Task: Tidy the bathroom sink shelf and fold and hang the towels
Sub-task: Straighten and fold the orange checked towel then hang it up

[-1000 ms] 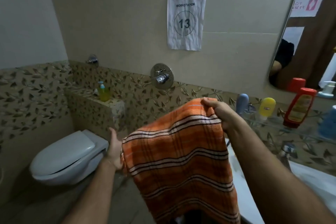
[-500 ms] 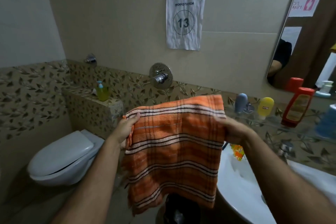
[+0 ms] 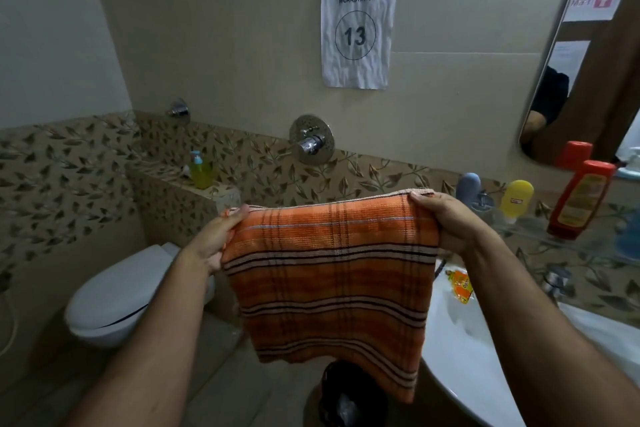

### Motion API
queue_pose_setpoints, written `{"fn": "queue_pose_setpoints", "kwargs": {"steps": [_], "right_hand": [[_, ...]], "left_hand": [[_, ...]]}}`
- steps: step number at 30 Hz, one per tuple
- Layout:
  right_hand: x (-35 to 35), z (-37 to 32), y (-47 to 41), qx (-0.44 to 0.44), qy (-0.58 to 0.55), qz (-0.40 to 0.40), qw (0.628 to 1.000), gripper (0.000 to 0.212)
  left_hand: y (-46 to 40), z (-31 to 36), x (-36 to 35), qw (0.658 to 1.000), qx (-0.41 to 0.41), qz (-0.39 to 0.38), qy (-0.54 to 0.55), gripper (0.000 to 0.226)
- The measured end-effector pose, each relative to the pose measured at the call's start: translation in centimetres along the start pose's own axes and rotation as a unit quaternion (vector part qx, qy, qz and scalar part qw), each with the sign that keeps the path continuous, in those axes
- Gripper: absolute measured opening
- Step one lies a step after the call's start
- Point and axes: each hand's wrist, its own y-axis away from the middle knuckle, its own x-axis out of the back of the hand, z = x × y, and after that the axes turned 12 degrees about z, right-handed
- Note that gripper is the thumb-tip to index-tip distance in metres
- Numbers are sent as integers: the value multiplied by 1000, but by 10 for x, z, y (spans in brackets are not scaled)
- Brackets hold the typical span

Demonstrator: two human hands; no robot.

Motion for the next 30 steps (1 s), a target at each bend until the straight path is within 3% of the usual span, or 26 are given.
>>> {"fn": "queue_pose_setpoints", "kwargs": {"steps": [2,6,10,12,16,20,26,30], "right_hand": [[-4,-3,-6,0,-22,24,999,25],[-10,-6,-14,-23,-15,69,997,25],[-6,2,-16,-73,32,103,991,27],[2,-3,-15,-68,4,86,994,29],[13,-2,-6,-50,-66,20,996,39],[22,23,-5,-86,93,-1,992,78],[11,12,-5,-98,138,109,980,23],[5,3,0,-35,205,155,966,22]], "left_hand": [[1,-3,8,997,-6,-56,55,91],[6,-18,3,993,-7,-118,14,77],[2,-20,-3,999,-20,-50,-6,57],[5,-15,-7,999,-30,-27,5,38],[6,4,-24,998,-61,3,35,24],[-2,4,-36,995,-78,67,4,12],[3,2,-33,988,-79,110,-77,10],[6,8,-33,972,-110,128,-161,22]]}}
